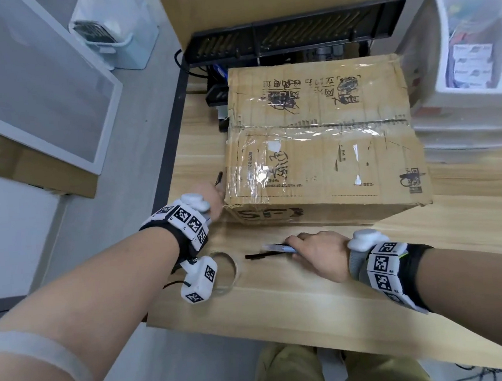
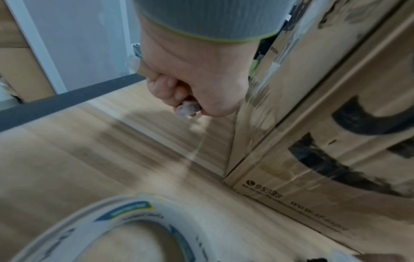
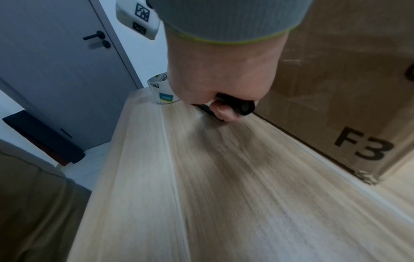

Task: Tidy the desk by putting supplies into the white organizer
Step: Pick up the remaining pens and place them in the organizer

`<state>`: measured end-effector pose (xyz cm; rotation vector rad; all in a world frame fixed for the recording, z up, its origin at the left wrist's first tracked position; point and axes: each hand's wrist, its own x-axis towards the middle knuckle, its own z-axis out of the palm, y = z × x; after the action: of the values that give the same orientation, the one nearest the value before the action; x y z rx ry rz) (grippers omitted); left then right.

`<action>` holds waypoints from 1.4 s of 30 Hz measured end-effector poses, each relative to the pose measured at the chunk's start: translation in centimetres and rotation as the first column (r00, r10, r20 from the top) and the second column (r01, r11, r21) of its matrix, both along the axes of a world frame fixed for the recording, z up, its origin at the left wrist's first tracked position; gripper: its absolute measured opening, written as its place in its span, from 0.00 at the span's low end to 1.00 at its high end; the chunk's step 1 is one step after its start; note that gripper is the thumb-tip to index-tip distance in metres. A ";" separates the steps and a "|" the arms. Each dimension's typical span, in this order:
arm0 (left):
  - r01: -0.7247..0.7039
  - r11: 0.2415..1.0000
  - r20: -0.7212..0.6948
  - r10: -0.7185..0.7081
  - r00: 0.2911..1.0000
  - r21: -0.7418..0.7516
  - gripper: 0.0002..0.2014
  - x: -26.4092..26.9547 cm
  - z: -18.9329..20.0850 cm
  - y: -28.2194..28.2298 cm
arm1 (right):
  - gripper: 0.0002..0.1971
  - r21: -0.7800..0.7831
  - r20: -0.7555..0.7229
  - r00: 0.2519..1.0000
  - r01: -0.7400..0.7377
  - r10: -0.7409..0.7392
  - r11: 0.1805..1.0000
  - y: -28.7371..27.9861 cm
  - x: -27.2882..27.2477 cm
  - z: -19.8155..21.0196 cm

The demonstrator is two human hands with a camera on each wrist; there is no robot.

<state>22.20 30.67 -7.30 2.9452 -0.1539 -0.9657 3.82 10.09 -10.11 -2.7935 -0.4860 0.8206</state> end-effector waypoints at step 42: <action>0.186 0.724 0.078 -0.180 0.980 -0.665 0.20 -11.7 21.5 -33.3 | 0.10 0.634 -0.731 0.283 0.618 -0.621 -0.465 -21.0 -1.4 18.2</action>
<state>10.52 -2.61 14.22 2.2799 -0.6583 -0.7050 2.40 -10.89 8.05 -1.1359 0.6669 -0.0324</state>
